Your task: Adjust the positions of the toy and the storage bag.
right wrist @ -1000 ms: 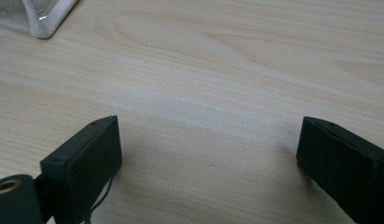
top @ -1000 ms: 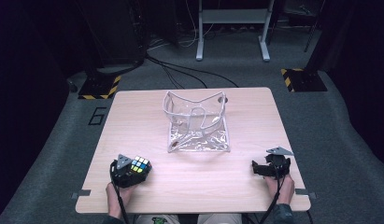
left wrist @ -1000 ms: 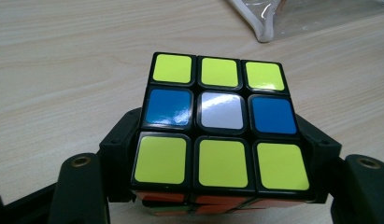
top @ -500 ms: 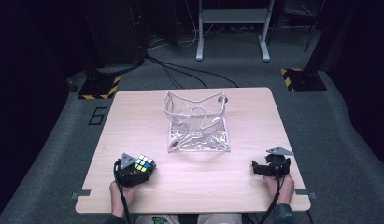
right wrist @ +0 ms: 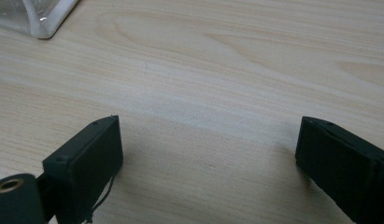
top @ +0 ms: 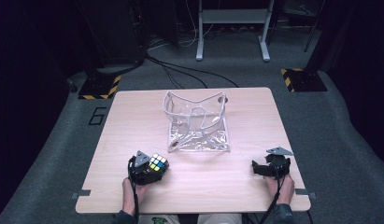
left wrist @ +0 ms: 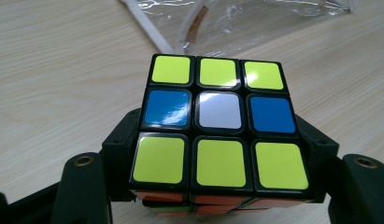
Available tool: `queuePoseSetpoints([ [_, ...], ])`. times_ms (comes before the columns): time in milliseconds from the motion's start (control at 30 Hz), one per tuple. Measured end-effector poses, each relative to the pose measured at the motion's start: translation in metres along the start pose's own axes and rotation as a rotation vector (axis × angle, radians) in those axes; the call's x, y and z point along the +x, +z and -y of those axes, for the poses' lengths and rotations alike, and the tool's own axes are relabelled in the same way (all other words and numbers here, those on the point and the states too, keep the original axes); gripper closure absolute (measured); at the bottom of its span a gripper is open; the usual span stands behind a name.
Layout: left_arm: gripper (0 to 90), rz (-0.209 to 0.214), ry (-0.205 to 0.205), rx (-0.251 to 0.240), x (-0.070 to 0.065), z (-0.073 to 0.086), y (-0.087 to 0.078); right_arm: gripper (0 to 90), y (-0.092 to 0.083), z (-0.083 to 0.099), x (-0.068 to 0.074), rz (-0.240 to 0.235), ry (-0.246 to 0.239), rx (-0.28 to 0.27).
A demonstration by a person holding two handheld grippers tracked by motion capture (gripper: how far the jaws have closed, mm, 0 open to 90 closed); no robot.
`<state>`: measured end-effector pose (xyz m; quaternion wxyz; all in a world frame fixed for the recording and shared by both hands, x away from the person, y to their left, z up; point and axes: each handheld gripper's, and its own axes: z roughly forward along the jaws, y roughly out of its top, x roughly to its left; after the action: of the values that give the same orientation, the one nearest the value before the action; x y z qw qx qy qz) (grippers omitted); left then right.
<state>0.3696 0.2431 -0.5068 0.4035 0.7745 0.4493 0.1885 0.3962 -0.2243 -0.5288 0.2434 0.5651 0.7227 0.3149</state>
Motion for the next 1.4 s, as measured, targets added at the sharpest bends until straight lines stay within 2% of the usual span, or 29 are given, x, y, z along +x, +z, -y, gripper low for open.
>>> queuePoseSetpoints([
  [167, 33.2, 0.022, 0.029, 0.009, -0.011, -0.005, 0.009, 6.7, 0.0, 0.0, 0.0, 0.0, 0.0, 0.0],
  [667, 33.1, 0.074, 0.051, 0.025, -0.032, -0.012, 0.03, 7.1, 0.0, 0.0, 0.0, 0.0, -0.001, -0.002],
  [833, 33.1, 0.085, 0.051, 0.024, -0.036, -0.017, 0.036, 7.4, 0.0, 0.0, 0.0, -0.001, -0.002, -0.003],
  [1000, 33.0, 0.092, 0.072, 0.034, -0.04, -0.019, 0.041, 7.5, 0.0, 0.0, 0.0, -0.002, -0.004, -0.004],
  [1267, 32.5, 0.1, 0.08, 0.038, -0.042, -0.02, 0.042, 7.7, 0.0, 0.0, 0.0, -0.004, -0.007, -0.006],
  [1333, 28.7, 0.11, 0.077, 0.03, -0.042, -0.02, 0.04, 7.8, 0.0, 0.0, 0.0, -0.004, -0.006, -0.006],
  [1400, 21.4, 0.107, 0.076, 0.03, -0.041, -0.02, 0.038, 7.8, 0.0, 0.0, 0.0, -0.003, -0.007, -0.006],
])
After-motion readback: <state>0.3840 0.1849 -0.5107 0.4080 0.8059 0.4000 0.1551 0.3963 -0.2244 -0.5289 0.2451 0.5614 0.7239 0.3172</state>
